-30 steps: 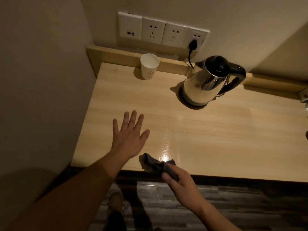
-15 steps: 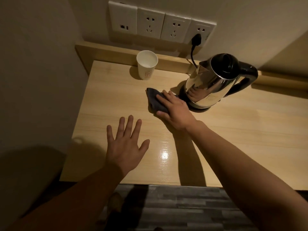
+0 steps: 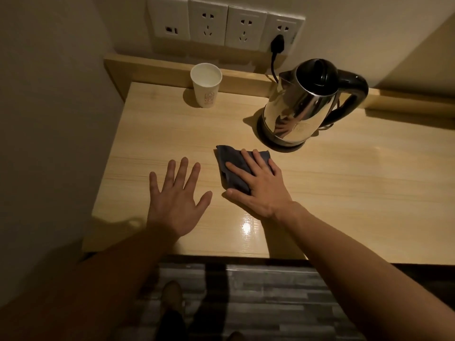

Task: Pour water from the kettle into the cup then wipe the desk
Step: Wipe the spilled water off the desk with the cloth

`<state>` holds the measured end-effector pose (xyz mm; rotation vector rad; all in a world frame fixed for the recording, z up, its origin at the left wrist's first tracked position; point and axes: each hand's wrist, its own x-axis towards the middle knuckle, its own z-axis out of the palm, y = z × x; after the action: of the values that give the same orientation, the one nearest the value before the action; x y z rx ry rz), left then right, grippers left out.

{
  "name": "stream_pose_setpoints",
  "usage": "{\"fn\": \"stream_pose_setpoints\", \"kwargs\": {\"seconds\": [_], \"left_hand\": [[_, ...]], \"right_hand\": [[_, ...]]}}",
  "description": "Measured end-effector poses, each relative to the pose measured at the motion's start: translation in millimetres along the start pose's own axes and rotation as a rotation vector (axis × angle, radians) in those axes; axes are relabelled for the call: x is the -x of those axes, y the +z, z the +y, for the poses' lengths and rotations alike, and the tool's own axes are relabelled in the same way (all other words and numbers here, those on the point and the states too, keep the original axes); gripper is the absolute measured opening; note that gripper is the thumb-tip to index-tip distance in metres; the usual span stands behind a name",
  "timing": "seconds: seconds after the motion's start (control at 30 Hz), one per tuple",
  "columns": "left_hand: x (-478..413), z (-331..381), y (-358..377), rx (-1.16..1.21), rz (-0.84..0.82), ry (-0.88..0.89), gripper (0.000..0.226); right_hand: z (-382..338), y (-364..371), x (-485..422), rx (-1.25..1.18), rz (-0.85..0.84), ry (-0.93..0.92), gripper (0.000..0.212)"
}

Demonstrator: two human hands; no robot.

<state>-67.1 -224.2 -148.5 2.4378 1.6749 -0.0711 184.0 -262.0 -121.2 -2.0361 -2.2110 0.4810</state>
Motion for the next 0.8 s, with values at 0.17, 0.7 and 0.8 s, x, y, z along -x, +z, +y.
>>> {"fn": "stream_pose_setpoints", "kwargs": {"seconds": [0.17,0.7,0.8], "left_hand": [[0,-1,3,-0.011,0.033,0.000,0.082],[26,50,-13,0.103,-0.050,0.069,0.071],[29,72,-6,0.098,-0.076,0.063,0.072]], "right_hand": [[-7,15,46,-0.010,0.025,0.018,0.077],[-56,37,184,-0.309,0.177,0.079,0.043],[-63,19,194,-0.694,0.106,0.228,0.028]]}}
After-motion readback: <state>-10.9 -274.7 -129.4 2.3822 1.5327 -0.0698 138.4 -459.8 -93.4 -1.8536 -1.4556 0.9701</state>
